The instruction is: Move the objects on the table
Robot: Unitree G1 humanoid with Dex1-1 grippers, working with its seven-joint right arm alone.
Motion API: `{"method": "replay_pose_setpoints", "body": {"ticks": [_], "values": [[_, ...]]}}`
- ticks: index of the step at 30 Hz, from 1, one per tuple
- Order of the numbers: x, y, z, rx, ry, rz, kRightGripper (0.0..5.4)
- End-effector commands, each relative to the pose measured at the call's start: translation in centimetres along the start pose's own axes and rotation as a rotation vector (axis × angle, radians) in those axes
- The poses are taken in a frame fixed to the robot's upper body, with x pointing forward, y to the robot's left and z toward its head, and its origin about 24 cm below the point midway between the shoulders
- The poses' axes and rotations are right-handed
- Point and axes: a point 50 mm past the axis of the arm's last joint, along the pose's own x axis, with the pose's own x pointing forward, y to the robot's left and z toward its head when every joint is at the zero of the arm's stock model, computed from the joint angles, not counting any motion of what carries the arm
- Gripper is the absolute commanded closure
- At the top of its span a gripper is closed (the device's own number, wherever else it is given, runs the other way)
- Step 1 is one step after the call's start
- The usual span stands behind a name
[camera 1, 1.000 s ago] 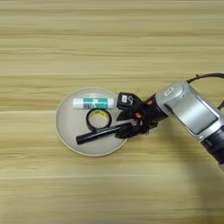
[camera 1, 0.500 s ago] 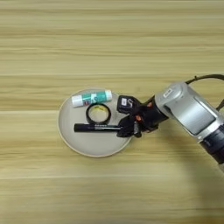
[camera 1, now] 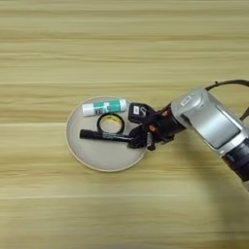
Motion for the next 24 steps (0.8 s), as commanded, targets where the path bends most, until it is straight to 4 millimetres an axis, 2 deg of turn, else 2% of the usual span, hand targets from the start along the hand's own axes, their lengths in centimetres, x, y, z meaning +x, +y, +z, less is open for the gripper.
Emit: {"method": "replay_pose_setpoints", "body": {"ticks": [1, 10, 19, 24], "values": [[-3.1, -1.1, 3.7, -0.137, -0.096, -0.122, 4.61], [-5.2, -1.3, 5.3, -0.164, -0.198, -0.185, 4.61], [-8.8, -3.1, 3.9, -0.109, -0.248, -0.337, 4.62], [-10.0, -3.6, 3.2, -0.084, -0.263, -0.391, 4.62]]}}
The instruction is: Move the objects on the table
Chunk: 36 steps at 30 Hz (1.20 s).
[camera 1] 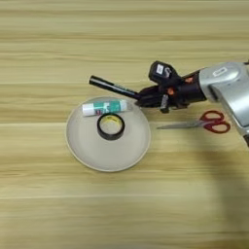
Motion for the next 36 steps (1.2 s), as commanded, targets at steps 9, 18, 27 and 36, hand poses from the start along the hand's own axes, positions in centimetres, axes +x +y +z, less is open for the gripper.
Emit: {"method": "replay_pose_setpoints", "body": {"ticks": [9, 18, 27, 36], "values": [[-3.9, -2.9, 1.7, -0.070, -0.069, -0.208, 4.62], [-4.9, -4.8, -0.2, -0.015, -0.043, -0.286, 4.62], [-4.6, -6.1, -1.9, 0.028, 0.001, -0.316, 4.62], [-4.2, -6.9, -3.4, 0.060, 0.043, -0.329, 4.62]]}}
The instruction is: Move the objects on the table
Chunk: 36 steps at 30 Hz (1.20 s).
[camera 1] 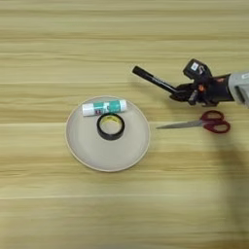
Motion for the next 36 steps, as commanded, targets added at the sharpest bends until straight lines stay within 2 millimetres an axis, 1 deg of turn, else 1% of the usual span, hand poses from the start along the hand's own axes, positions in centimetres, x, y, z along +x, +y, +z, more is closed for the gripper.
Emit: {"method": "replay_pose_setpoints", "body": {"ticks": [1, 7, 19, 36], "values": [[-1.8, -1.8, 3.5, -0.115, -0.071, -0.105, 4.62], [-1.4, -2.2, 2.7, -0.102, -0.045, -0.111, 4.62], [-0.5, -3.1, 0.1, -0.052, 0.031, -0.133, 4.62], [-0.5, -3.2, -0.6, -0.046, 0.054, -0.118, 4.62]]}}
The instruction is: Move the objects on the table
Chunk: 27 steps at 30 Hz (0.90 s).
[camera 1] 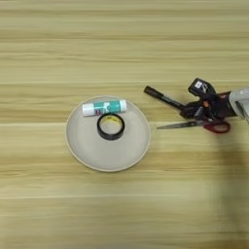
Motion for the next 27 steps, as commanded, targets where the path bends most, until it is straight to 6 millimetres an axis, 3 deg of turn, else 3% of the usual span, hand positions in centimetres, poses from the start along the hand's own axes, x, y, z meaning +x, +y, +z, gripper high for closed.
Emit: {"method": "replay_pose_setpoints", "body": {"ticks": [1, 9, 11, 27], "values": [[-2.45, -1.90, 3.82, -0.101, -0.090, -0.106, 4.62], [-2.43, -1.95, 3.72, -0.096, -0.087, -0.107, 4.62], [-2.43, -1.97, 3.70, -0.095, -0.088, -0.107, 4.03], [-2.51, -1.96, 3.87, -0.097, -0.096, -0.103, 2.22]]}}
